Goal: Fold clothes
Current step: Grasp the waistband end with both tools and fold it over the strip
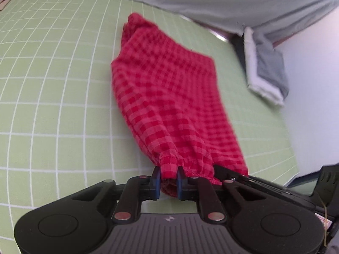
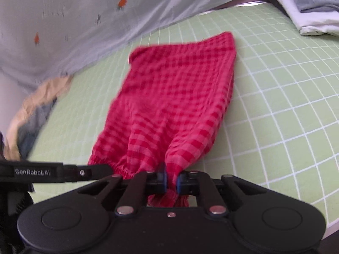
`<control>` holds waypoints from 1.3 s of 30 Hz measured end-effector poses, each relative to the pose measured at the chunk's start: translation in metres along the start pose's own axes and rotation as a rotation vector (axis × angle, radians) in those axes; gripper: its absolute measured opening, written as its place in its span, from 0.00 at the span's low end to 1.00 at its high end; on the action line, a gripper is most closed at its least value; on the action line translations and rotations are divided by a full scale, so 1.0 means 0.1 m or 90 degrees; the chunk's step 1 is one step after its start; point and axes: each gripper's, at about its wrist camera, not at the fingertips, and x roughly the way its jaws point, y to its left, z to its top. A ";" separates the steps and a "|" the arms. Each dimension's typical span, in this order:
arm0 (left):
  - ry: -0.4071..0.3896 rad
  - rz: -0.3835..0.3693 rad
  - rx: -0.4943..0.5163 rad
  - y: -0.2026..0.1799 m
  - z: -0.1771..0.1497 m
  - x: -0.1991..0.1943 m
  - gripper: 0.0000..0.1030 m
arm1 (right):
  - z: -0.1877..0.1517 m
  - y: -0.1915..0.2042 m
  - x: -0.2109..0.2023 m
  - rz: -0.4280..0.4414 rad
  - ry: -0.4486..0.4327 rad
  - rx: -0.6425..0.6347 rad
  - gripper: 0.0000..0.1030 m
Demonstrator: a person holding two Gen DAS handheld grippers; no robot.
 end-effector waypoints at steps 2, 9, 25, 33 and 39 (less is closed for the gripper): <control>-0.019 -0.011 0.000 -0.07 0.08 -0.04 0.15 | 0.11 -0.05 -0.08 0.017 -0.018 0.023 0.08; -0.081 -0.024 0.027 -0.32 0.45 -0.12 0.15 | 0.53 -0.11 -0.22 0.060 -0.084 0.056 0.08; -0.067 0.006 0.032 -0.30 1.47 0.47 0.18 | 1.43 -0.35 0.39 0.041 -0.087 0.097 0.12; -0.135 0.086 -0.013 -0.02 2.16 0.72 0.65 | 1.98 -0.62 0.87 -0.017 -0.109 0.158 0.42; -0.134 0.135 -0.031 0.21 2.13 0.74 0.75 | 1.97 -0.68 1.02 -0.087 -0.100 0.115 0.54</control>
